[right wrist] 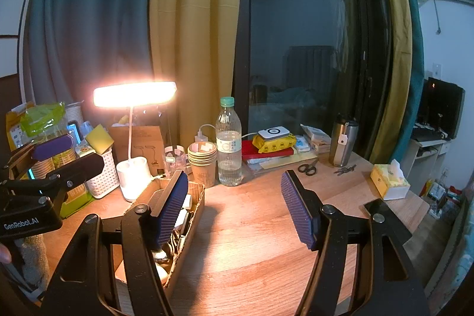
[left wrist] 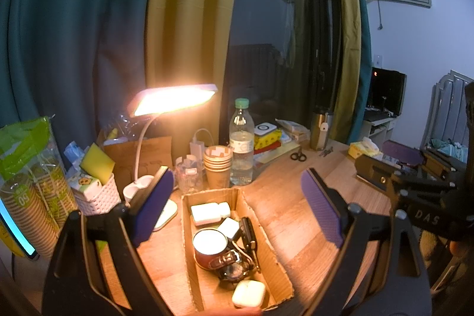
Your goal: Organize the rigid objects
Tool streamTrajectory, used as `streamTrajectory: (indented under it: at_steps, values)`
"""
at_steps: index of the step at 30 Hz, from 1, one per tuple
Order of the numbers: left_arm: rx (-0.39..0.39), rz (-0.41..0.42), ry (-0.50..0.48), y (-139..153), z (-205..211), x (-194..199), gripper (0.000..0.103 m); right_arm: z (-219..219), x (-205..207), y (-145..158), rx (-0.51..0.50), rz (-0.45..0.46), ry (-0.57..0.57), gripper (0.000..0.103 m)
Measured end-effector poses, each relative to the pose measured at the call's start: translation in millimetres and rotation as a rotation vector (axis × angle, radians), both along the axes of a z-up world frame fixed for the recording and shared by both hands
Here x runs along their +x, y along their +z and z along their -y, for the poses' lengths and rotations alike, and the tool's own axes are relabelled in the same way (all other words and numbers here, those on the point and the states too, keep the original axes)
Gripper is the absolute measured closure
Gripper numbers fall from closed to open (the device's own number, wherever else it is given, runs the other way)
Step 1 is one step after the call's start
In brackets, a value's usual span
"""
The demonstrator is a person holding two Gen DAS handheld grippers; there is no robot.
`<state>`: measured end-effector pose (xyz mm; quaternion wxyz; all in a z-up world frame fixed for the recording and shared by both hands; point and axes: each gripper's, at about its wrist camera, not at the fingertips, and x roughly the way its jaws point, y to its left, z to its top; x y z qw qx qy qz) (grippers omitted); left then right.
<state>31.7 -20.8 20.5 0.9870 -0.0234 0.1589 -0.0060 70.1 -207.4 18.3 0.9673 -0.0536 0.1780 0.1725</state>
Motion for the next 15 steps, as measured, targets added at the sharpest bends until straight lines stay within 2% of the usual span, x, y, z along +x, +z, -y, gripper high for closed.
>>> streamTrajectory:
  at_steps: [15]
  values:
    - [-0.002, -0.001, 0.001, 0.5, -0.3, -0.1, 0.014, -0.5, 0.0, 0.5, 0.000, 0.001, -0.002, 0.034]
